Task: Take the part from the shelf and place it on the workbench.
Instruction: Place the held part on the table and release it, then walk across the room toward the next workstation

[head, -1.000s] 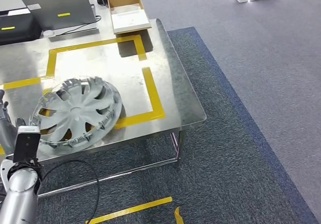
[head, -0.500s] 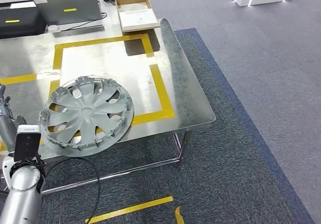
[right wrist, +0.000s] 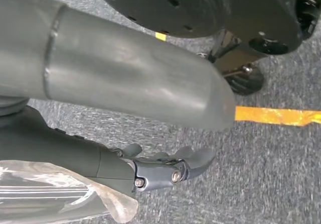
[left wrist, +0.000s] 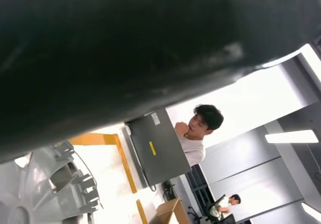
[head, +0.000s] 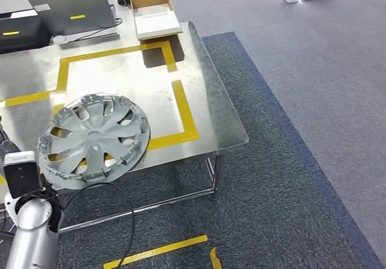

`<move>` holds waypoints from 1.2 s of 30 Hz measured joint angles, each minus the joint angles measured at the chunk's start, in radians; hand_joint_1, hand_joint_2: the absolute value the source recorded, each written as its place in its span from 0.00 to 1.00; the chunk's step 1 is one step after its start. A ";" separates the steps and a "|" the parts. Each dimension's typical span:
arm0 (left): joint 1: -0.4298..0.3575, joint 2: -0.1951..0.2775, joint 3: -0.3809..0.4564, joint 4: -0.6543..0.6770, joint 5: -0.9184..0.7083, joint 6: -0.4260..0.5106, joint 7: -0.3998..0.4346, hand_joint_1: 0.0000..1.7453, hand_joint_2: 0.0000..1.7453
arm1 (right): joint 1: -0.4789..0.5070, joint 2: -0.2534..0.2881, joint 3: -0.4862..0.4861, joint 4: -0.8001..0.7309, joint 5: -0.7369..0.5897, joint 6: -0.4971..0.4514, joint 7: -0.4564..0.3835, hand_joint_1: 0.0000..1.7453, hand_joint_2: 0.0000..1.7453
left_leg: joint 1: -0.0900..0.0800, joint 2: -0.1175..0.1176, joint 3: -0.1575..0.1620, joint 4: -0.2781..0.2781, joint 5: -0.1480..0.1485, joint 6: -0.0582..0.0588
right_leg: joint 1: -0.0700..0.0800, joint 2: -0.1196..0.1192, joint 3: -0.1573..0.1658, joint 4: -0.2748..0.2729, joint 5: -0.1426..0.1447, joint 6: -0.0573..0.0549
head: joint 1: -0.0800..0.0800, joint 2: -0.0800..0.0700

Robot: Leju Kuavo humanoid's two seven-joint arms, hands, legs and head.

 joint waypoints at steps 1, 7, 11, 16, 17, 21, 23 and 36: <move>0.001 0.000 0.000 0.000 0.000 0.000 0.000 0.00 0.00 | 0.001 0.000 0.000 0.000 0.000 0.000 0.000 0.00 0.00 | 0.000 0.000 -0.018 0.047 -0.016 -0.001 | 0.000 -0.001 -0.001 0.000 0.001 0.000 | 0.000 0.000; -0.001 -0.002 -0.004 -0.002 0.002 0.002 0.000 0.00 0.00 | 0.000 0.001 0.000 0.000 0.000 0.000 0.000 0.00 0.00 | -0.004 0.001 0.115 -0.210 0.111 0.016 | 0.004 -0.001 -0.005 0.004 0.007 0.009 | 0.001 0.000; -0.001 -0.006 -0.009 -0.003 0.002 0.014 -0.002 0.00 0.00 | 0.000 0.001 0.000 0.000 -0.001 0.000 0.000 0.00 0.00 | -0.004 0.001 0.114 -0.233 0.120 0.033 | 0.004 -0.002 -0.019 0.009 0.007 0.030 | 0.002 0.000; 0.001 -0.011 -0.015 -0.006 -0.005 0.036 -0.006 0.00 0.00 | 0.002 0.002 0.000 0.000 -0.003 0.000 0.001 0.00 0.00 | -0.001 0.004 0.094 -0.238 0.141 0.052 | 0.000 0.000 -0.124 0.260 -0.137 0.050 | 0.008 0.000; 0.002 -0.012 -0.015 -0.006 -0.004 0.040 -0.006 0.00 0.00 | 0.002 0.002 0.000 0.000 -0.003 0.000 0.002 0.00 0.00 | -0.001 0.004 0.090 -0.238 0.144 0.052 | -0.001 0.000 -0.129 0.284 -0.142 0.051 | 0.008 0.000; 0.005 -0.014 -0.016 -0.008 0.004 0.056 -0.006 0.00 0.00 | 0.000 0.002 0.000 0.000 -0.003 -0.002 0.001 0.00 0.00 | -0.004 0.003 0.083 -0.232 0.151 0.043 | -0.001 0.000 0.008 0.068 -0.050 0.045 | 0.009 0.000; 0.006 -0.014 -0.015 -0.010 0.011 0.064 -0.009 0.00 0.00 | -0.001 0.002 0.000 0.000 -0.003 -0.003 0.001 0.00 0.00 | -0.007 0.003 0.076 -0.227 0.156 0.033 | 0.001 0.002 0.047 -0.002 -0.035 0.037 | 0.007 0.000; 0.010 -0.015 -0.014 -0.011 0.031 0.086 -0.017 0.00 0.00 | -0.001 0.006 -0.001 0.000 -0.003 -0.006 0.002 0.00 0.00 | -0.004 0.003 0.139 -0.162 0.052 0.011 | 0.006 -0.005 -0.036 0.001 0.038 0.004 | -0.001 0.000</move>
